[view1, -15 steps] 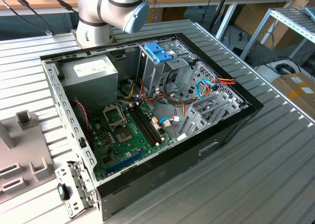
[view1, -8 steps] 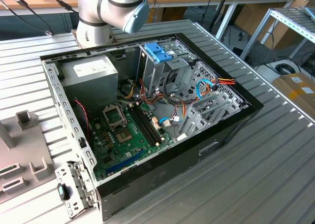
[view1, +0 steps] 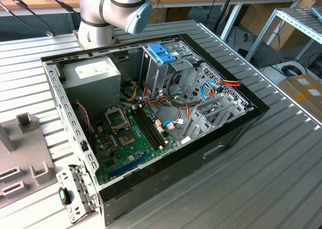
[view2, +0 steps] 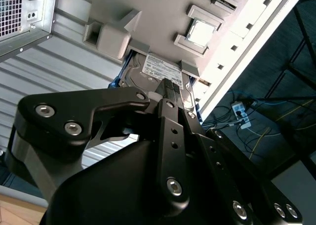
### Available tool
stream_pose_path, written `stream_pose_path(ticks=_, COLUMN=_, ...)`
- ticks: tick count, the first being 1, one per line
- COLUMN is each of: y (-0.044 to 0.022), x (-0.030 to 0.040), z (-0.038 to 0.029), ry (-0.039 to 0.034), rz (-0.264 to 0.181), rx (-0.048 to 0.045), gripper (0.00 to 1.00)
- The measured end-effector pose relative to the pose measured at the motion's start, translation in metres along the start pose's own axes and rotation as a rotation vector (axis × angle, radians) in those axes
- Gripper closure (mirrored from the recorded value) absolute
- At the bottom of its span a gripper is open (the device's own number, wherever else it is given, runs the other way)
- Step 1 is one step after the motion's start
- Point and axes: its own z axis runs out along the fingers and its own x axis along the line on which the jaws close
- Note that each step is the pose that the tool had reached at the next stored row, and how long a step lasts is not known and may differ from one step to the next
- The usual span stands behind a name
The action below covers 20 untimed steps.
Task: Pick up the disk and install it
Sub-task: 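Reach for the disk, then pick up the disk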
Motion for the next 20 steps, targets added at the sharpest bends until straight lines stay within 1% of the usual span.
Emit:
stream_pose_path(ticks=9, y=0.0, x=0.0, z=0.0002, ry=0.0, rz=0.0, rx=0.0, gripper=0.89)
stream_pose_path(ticks=12, y=0.0, x=0.0, z=0.0003, ry=0.0003, rz=-0.01, rx=-0.0003, gripper=0.89)
stream_pose_path(ticks=14, y=0.0001, x=0.0001, z=0.0003, ry=0.0011, rz=-0.026, rx=-0.0007, gripper=0.89)
stream_pose_path(ticks=16, y=0.0001, x=0.0, z=0.0002, ry=0.0024, rz=-0.054, rx=-0.0014, gripper=0.89)
stream_pose_path(ticks=17, y=0.0001, x=0.0, z=0.0003, ry=0.0033, rz=-0.076, rx=-0.002, gripper=0.89)
stream_pose_path(ticks=19, y=0.0001, x=0.0, z=0.0002, ry=0.0045, rz=-0.102, rx=-0.0026, gripper=0.89)
stream_pose_path(ticks=20, y=0.0001, x=0.0, z=0.0003, ry=0.0055, rz=-0.125, rx=-0.0031, gripper=0.89)
